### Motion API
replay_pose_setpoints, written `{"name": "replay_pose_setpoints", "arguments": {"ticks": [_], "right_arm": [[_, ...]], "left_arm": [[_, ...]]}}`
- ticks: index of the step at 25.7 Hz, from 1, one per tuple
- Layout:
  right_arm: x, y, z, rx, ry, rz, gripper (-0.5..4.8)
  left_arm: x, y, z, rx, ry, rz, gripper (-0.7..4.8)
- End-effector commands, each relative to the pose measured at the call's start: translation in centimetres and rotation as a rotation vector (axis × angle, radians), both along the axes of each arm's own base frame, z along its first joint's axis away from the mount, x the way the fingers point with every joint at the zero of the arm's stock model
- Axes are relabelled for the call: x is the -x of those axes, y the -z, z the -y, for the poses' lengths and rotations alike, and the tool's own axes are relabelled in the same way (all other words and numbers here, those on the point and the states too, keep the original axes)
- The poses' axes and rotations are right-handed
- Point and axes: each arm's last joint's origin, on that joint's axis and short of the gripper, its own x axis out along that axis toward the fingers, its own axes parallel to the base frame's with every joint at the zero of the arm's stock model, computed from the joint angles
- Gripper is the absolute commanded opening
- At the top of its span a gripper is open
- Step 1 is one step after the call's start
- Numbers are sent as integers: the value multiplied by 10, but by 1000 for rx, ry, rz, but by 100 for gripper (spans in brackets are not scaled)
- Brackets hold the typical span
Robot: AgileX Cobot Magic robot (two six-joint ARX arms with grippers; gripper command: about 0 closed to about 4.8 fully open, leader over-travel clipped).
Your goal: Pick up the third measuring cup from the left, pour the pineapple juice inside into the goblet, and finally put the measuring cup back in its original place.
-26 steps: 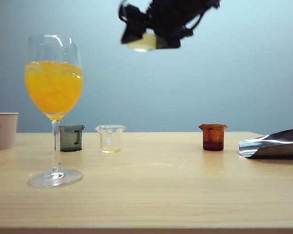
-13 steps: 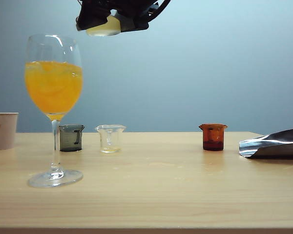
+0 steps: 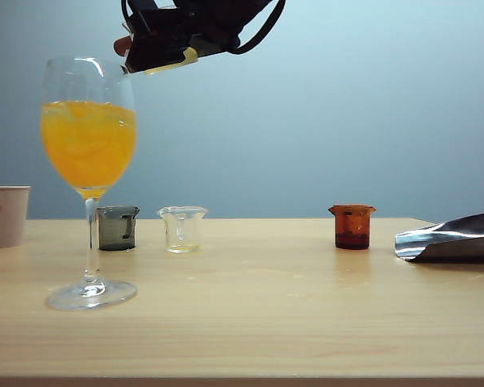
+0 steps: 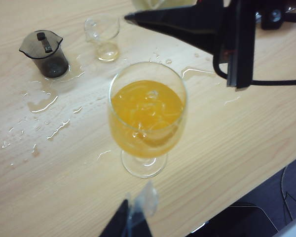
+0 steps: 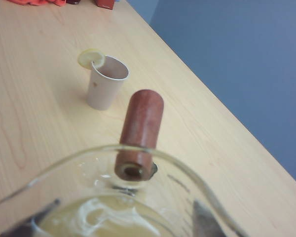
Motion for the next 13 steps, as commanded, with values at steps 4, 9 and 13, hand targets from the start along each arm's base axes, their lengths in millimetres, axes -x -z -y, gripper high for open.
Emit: {"name": "replay_pose_setpoints", "arguments": {"ticks": [4, 9, 13], "right_arm": [[0, -7, 0, -8, -9, 55, 107], [3, -5, -2, 16, -21, 47, 107], [9, -5, -7, 23, -43, 42, 107]], "left_arm": [[1, -2, 0, 10, -3, 15, -4], [1, -2, 0, 10, -3, 15, -4], [0, -2, 0, 10, -2, 15, -5]]}}
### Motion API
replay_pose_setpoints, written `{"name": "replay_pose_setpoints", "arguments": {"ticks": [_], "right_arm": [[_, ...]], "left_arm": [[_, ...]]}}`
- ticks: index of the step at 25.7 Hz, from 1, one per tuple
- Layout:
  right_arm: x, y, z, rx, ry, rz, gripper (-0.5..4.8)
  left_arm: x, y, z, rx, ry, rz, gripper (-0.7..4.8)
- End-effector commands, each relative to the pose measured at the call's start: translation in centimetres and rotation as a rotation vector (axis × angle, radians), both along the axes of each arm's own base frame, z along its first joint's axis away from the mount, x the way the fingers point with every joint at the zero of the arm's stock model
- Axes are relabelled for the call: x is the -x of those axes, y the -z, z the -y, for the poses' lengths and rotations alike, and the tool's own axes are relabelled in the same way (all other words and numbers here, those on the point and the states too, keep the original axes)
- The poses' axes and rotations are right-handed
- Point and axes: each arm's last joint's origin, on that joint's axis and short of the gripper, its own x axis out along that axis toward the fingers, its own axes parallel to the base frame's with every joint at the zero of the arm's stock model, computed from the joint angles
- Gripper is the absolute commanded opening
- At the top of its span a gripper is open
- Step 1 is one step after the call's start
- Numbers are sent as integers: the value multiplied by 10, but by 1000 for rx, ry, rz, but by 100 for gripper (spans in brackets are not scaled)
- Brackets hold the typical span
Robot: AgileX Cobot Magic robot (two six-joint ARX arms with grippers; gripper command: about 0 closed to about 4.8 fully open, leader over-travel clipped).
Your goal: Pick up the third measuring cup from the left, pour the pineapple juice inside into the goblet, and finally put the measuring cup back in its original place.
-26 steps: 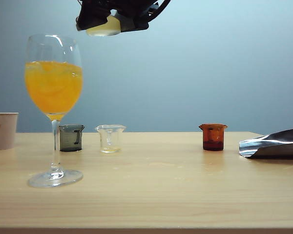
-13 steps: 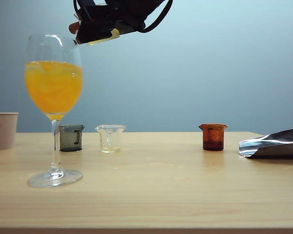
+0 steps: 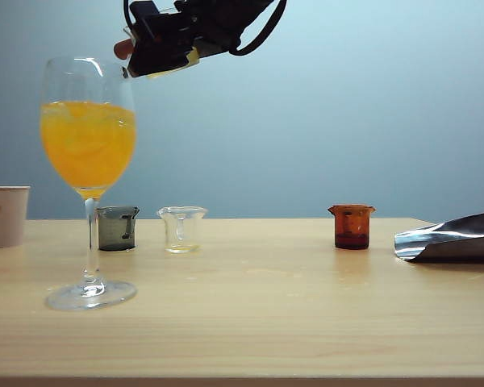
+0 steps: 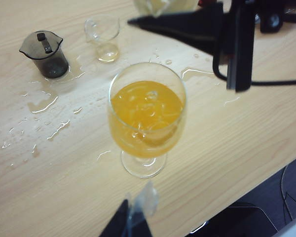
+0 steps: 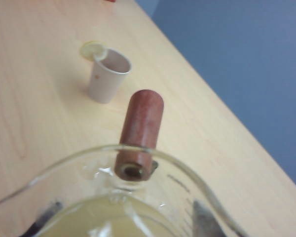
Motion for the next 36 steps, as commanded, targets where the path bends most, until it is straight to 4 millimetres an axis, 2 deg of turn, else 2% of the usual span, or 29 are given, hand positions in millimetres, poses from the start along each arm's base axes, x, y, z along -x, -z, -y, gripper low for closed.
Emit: {"name": "replay_pose_setpoints", "arguments": {"ticks": [1, 6, 14, 36], "right_arm": [[9, -7, -7, -19, -30, 26, 107], [16, -7, -13, 39, -67, 104, 107], [16, -7, -13, 126, -99, 211, 107], [15, -12, -13, 210, -99, 383, 107]], "left_arm": [[0, -2, 0, 9, -2, 13, -5], [0, -2, 0, 9, -3, 14, -4], [0, -2, 0, 10, -3, 14, -4], [0, -2, 0, 10, -3, 14, -4]]}}
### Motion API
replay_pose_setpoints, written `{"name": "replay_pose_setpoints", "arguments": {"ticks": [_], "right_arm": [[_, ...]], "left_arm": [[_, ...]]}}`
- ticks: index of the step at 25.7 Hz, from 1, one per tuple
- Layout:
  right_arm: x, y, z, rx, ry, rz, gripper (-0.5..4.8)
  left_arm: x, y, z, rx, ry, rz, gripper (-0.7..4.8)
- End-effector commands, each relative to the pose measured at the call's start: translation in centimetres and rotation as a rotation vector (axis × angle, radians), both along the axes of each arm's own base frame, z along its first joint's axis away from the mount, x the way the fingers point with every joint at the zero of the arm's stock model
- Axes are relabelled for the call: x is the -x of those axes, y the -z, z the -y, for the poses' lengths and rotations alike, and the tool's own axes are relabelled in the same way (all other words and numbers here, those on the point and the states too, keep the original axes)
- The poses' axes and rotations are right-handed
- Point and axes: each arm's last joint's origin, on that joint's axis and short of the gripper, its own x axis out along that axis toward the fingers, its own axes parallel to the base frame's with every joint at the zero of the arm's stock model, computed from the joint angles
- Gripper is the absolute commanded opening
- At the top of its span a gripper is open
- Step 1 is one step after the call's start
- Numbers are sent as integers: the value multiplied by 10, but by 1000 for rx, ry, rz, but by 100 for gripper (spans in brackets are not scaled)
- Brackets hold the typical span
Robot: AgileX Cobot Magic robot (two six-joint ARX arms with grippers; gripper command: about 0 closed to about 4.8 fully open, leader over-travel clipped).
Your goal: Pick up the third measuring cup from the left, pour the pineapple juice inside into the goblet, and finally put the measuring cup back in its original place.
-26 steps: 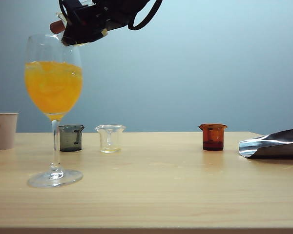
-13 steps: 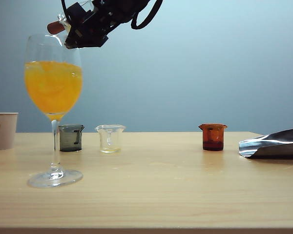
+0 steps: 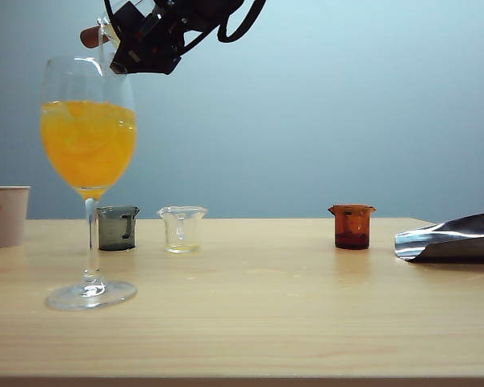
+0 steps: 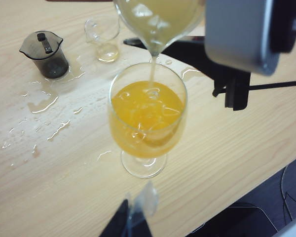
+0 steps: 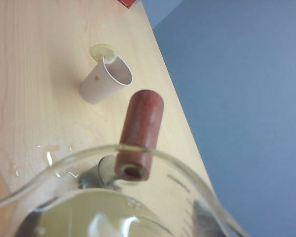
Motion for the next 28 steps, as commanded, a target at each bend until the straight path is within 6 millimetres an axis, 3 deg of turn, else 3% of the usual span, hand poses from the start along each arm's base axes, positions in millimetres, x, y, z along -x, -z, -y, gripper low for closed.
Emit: {"name": "replay_pose_setpoints", "arguments": {"ticks": [1, 28], "right_arm": [[0, -9, 0, 5, -11, 88, 107], [0, -12, 0, 119, -51, 282, 107]], "left_arm": [[0, -2, 0, 9, -3, 13, -5], [0, -2, 0, 9, -3, 13, -5]]}}
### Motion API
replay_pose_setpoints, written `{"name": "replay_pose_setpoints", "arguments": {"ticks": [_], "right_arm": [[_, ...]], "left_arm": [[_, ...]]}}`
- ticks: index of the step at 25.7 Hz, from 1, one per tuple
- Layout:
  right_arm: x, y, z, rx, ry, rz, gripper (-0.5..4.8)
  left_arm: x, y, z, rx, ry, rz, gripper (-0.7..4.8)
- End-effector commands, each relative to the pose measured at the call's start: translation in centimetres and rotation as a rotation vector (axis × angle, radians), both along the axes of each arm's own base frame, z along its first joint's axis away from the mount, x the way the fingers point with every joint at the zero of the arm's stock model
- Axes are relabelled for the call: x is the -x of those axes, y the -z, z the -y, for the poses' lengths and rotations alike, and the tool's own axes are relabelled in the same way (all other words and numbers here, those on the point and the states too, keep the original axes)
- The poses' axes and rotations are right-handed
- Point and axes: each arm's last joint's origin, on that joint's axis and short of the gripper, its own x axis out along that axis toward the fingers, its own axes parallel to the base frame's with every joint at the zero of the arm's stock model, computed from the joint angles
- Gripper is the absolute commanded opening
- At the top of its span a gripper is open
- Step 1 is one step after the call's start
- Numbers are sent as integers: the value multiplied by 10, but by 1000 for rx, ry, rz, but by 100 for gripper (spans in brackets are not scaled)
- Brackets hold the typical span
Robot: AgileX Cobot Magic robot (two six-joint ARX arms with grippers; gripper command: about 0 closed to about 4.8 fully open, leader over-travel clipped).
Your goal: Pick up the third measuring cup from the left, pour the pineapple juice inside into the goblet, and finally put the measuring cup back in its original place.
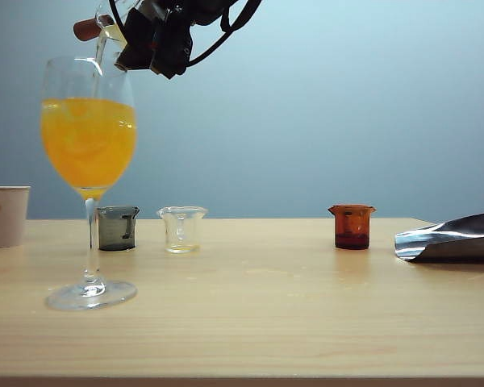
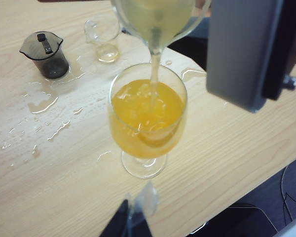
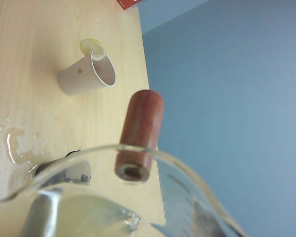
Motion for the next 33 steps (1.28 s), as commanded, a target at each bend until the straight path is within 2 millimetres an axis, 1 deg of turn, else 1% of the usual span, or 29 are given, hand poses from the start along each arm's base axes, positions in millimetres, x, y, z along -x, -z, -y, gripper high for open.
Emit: {"name": "replay_pose_setpoints", "arguments": {"ticks": [1, 19, 25, 33], "right_arm": [[1, -8, 0, -17, -8, 52, 107], [1, -11, 0, 8, -21, 131, 107], [1, -17, -1, -32, -53, 181, 107], [3, -18, -2, -30, -69, 205, 107]], "left_arm": [[0, -2, 0, 9, -3, 12, -4], [0, -2, 0, 8, -3, 12, -5], [0, -2, 0, 8, -3, 12, -5], [0, -2, 0, 8, -3, 12, -5]]}}
